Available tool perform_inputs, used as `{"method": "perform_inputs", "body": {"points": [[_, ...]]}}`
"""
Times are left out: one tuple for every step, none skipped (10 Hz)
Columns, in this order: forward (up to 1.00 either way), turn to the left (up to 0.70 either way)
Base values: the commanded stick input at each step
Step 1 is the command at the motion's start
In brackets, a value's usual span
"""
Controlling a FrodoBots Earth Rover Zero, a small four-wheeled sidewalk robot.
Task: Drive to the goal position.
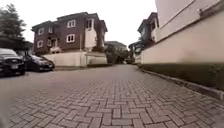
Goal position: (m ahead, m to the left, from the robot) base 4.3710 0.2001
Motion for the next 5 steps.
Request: {"method": "perform_inputs", "body": {"points": [[0.7,0.0],[0.7,0.0],[0.7,0.0],[0.7,0.0],[0.7,0.0]]}}
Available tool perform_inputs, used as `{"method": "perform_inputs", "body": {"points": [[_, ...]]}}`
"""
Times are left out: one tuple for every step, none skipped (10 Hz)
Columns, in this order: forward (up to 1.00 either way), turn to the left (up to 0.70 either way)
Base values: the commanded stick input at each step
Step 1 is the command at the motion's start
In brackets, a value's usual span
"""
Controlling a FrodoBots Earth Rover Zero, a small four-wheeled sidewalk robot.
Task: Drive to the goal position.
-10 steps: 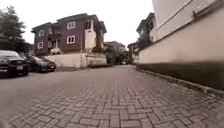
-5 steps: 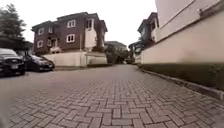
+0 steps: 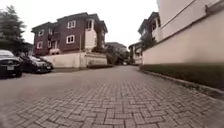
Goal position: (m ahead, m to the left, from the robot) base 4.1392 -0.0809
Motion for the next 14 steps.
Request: {"method": "perform_inputs", "body": {"points": [[0.7,0.0],[0.7,0.0],[0.7,0.0],[0.7,0.0],[0.7,0.0],[0.7,0.0],[0.7,0.0],[0.7,-0.13],[0.7,-0.32],[0.7,-0.35],[0.7,-0.34],[0.7,-0.1],[0.7,0.0],[0.7,0.0]]}}
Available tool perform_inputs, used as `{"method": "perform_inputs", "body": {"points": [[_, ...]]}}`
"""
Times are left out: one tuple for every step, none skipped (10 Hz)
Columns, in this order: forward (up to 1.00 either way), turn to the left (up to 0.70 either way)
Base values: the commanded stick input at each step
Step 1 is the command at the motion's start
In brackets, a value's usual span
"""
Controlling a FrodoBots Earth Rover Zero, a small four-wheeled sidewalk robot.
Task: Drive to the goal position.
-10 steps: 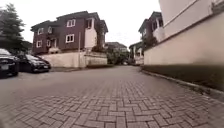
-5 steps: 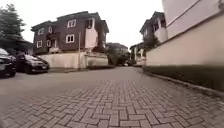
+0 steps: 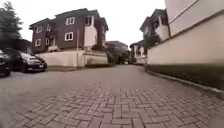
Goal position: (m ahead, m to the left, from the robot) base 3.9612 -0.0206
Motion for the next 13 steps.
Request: {"method": "perform_inputs", "body": {"points": [[0.7,0.0],[0.7,0.0],[0.7,0.0],[0.7,0.0],[0.7,0.0],[0.7,0.0],[0.7,0.0],[0.7,0.0],[0.7,0.0],[0.7,0.0],[0.7,0.0],[0.7,0.0],[0.7,0.0]]}}
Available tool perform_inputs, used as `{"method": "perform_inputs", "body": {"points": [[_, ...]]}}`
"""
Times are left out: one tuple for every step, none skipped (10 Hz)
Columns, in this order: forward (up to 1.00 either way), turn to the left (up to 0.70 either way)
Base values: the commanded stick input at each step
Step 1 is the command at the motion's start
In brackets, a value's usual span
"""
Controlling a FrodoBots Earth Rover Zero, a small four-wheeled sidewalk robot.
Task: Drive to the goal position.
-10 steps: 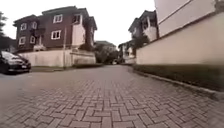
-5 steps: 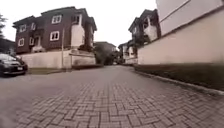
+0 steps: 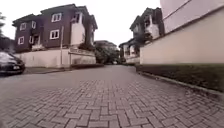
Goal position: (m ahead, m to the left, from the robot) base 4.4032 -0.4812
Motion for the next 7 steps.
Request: {"method": "perform_inputs", "body": {"points": [[0.7,0.0],[0.7,0.0],[0.7,0.0],[0.7,0.0],[0.7,0.0],[0.7,0.0],[0.7,0.0]]}}
